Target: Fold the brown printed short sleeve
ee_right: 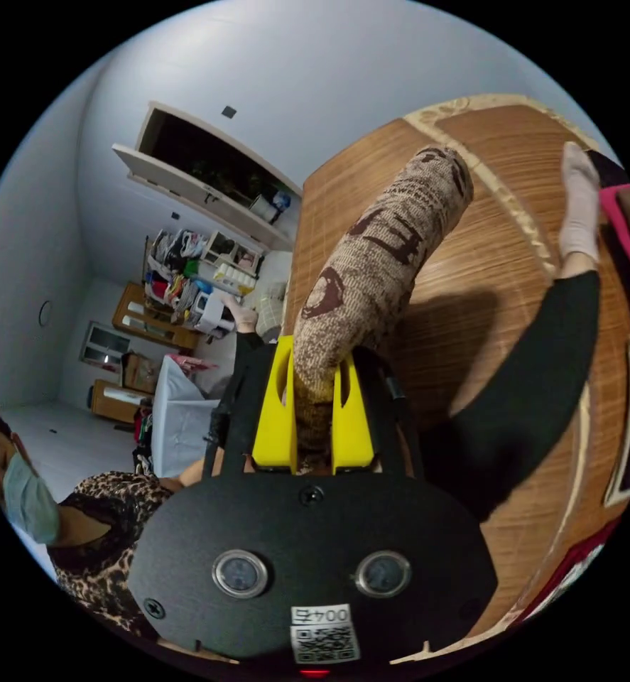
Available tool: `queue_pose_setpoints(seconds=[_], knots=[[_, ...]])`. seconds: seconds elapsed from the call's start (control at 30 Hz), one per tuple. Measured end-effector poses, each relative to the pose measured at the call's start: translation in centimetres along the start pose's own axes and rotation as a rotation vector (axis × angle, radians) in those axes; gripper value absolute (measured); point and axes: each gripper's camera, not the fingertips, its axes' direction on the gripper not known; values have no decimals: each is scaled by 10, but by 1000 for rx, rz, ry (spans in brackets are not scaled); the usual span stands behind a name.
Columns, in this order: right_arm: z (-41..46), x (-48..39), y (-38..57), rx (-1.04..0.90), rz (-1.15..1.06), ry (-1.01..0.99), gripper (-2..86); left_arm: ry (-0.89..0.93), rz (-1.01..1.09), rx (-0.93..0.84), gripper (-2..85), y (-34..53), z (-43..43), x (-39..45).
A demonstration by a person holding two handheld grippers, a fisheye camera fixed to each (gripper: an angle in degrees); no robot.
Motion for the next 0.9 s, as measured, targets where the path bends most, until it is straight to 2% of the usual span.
queue_pose_setpoints(seconds=[0.13,0.27,0.4,0.5,0.6,0.9], knots=[[-111,-2,79,135,66,57,81,-82,102,-14,70,-18,1,17],[-212,24,221,297,254,188,83,-110,118,-41,66,-15,16,8],[-231,109,387,384,645,202,83,-65,35,-37,64,-3,39,-20],[-218,151,484,389,852,248,84,-105,53,-65,64,-4,59,-20],[-218,151,541,423,883,283,84,-148,80,-84,62,-6,76,-18],[-240,100,629,529,867,300,83,-175,25,-74,48,8,115,-51]])
